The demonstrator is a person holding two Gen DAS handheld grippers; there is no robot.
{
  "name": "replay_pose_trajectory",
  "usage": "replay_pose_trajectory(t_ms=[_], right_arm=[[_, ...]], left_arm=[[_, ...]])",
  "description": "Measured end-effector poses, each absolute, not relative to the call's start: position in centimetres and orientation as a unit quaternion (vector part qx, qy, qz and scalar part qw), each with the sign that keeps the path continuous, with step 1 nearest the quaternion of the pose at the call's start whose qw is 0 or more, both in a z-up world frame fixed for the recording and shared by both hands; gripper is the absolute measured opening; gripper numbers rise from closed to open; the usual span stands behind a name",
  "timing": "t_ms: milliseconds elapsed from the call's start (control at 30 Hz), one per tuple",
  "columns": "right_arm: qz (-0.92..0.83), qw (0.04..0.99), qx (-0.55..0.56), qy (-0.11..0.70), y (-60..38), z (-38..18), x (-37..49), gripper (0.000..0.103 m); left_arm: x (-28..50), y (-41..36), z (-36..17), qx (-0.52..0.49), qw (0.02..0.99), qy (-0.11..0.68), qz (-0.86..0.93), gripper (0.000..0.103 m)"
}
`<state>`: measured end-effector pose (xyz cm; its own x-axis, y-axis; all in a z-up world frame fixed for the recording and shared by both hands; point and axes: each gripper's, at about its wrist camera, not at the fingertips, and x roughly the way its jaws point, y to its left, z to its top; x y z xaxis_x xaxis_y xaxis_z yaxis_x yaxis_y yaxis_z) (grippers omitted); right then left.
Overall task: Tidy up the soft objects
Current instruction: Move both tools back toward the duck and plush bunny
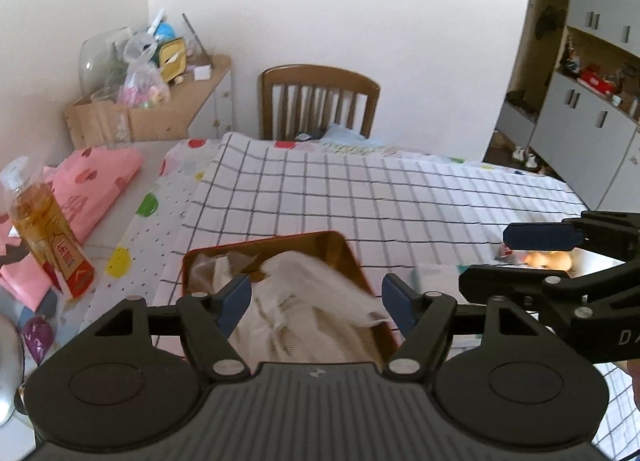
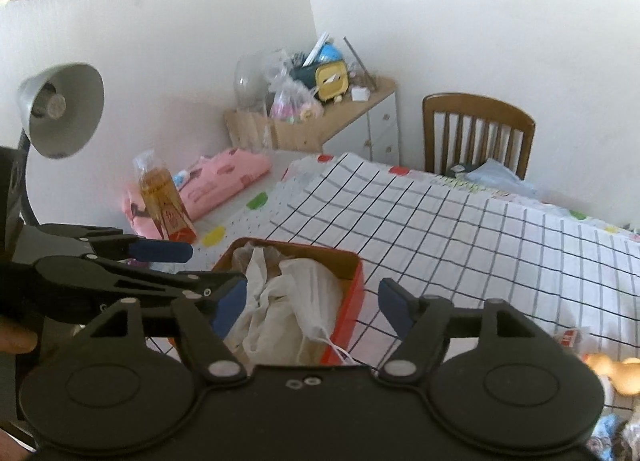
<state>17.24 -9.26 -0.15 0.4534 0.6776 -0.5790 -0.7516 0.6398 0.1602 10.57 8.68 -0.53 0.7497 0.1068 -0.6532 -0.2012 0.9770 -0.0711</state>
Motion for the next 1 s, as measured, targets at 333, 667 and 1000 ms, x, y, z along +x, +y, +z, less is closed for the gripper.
replay_pose_trajectory(t_ms=[333, 667, 1000], right_arm=[[0.386, 0.877, -0.032, 0.283, -15.6, 1.5, 15.4, 0.085], [0.323, 0.904, -0.016, 0.278, -21.9, 1.0, 14.4, 0.095], [0.243, 0.924, -0.004, 0.296, -28.2, -1.3, 15.3, 0.099]], left_arm=[[10.5, 4.0, 1.2, -0.041, 0.942, 0.332, 0.027, 0.083], [12.2, -0.6, 0.9, -0.043, 0.942, 0.33, -0.046, 0.091], [15.6, -5.7, -0.6, -0.019, 0.942, 0.319, -0.102, 0.1]])
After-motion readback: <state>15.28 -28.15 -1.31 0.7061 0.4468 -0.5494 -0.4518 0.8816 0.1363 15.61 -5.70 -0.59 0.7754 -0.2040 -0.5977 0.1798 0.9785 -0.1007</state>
